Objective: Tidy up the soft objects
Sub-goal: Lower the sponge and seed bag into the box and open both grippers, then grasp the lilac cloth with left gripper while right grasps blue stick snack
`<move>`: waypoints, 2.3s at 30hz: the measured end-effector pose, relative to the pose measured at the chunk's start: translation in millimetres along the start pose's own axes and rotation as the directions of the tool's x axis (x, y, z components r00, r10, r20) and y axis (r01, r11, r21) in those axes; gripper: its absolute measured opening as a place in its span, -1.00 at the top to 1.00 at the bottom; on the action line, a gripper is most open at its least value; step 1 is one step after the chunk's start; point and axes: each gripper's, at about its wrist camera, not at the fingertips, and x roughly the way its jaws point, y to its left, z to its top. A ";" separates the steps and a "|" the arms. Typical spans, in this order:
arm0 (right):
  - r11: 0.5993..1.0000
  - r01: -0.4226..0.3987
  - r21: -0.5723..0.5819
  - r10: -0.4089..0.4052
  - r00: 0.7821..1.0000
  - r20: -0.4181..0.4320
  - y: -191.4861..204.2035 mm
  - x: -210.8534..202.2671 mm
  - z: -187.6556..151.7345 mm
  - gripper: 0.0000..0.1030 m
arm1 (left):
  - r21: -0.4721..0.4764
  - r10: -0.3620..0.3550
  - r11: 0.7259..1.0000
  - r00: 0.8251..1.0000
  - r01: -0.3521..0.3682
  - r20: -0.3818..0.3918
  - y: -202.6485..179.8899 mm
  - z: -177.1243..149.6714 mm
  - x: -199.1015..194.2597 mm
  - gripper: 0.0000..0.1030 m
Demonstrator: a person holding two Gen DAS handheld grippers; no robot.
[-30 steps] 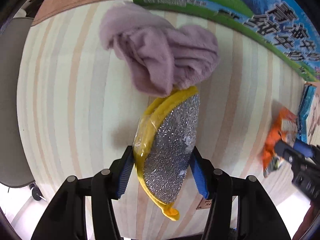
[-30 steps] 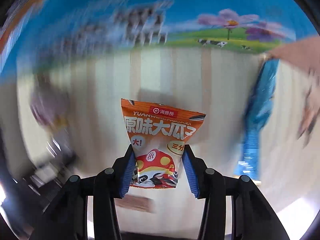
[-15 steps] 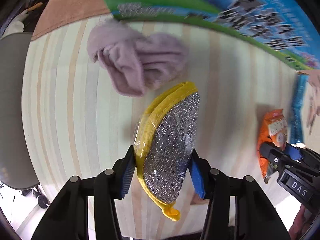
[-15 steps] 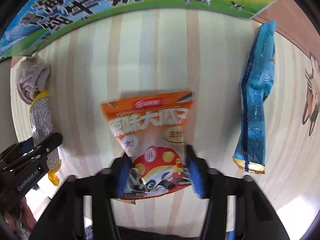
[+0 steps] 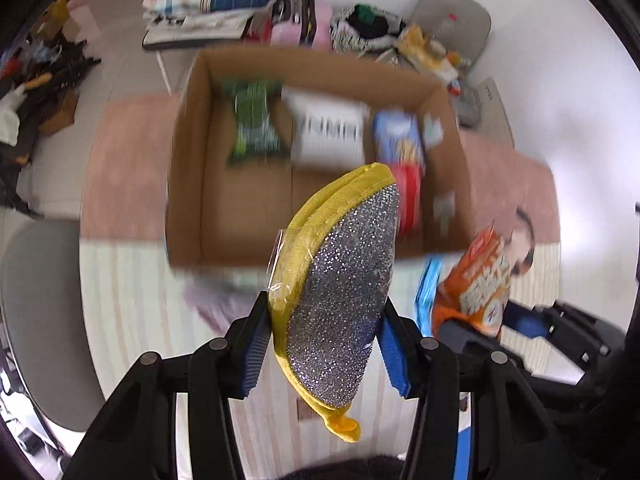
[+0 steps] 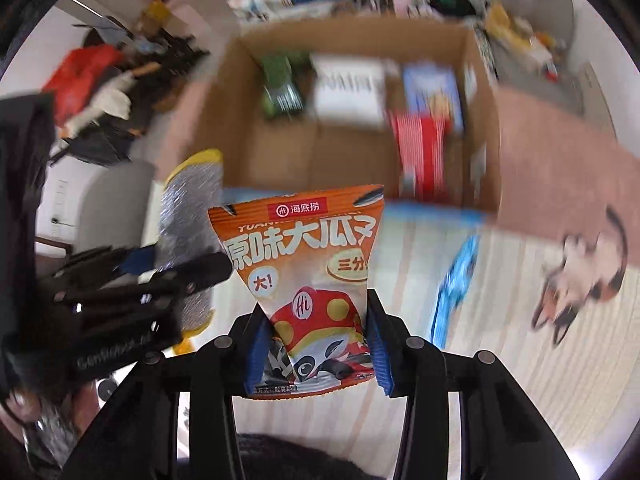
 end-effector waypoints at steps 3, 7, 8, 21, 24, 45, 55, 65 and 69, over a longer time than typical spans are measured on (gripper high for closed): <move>1.000 0.004 0.024 -0.004 1.000 0.024 0.8 -0.3 40.0 0.12 | -0.028 -0.008 1.000 0.999 0.006 -0.044 7.9 47.6 11.0 0.09; 0.994 -0.018 0.112 0.019 1.000 -0.006 -21.6 30.4 84.5 0.12 | -0.095 -0.039 0.995 0.984 0.022 -0.176 17.5 99.3 58.2 0.09; 0.990 -0.027 0.141 0.031 0.999 -0.026 -28.1 45.1 94.3 0.12 | -0.106 -0.038 0.994 0.979 0.017 -0.202 20.1 106.3 68.6 0.09; 0.974 0.076 0.213 -0.042 0.987 -0.157 -54.8 156.5 115.2 0.13 | -0.152 -0.080 0.988 0.903 0.017 -0.422 21.4 116.9 170.0 0.06; 0.975 0.103 0.197 -0.068 0.982 -0.179 -53.9 168.2 119.5 0.07 | -0.152 -0.086 0.988 0.887 0.019 -0.453 20.6 114.3 173.6 0.04; 0.971 0.212 0.111 -0.202 0.975 -0.097 -39.6 97.6 105.2 -1.00 | -0.013 0.106 0.994 0.986 -0.108 -0.128 8.0 81.4 52.2 -0.94; 0.985 0.113 0.132 -0.125 0.989 0.081 -25.9 40.4 58.0 -1.00 | -0.054 0.190 0.981 0.976 -0.185 0.110 15.0 24.2 -17.6 -0.95; 0.932 0.188 0.309 -0.196 0.981 -0.006 -118.3 93.4 -47.2 -0.99 | -0.239 0.176 0.954 0.984 -0.179 -0.034 85.7 -63.0 64.9 -0.84; 0.910 0.188 0.370 -0.176 0.982 -0.068 -152.4 137.5 -54.9 -0.68 | -0.364 0.078 0.924 0.991 -0.112 -0.109 119.8 -65.2 108.7 -0.46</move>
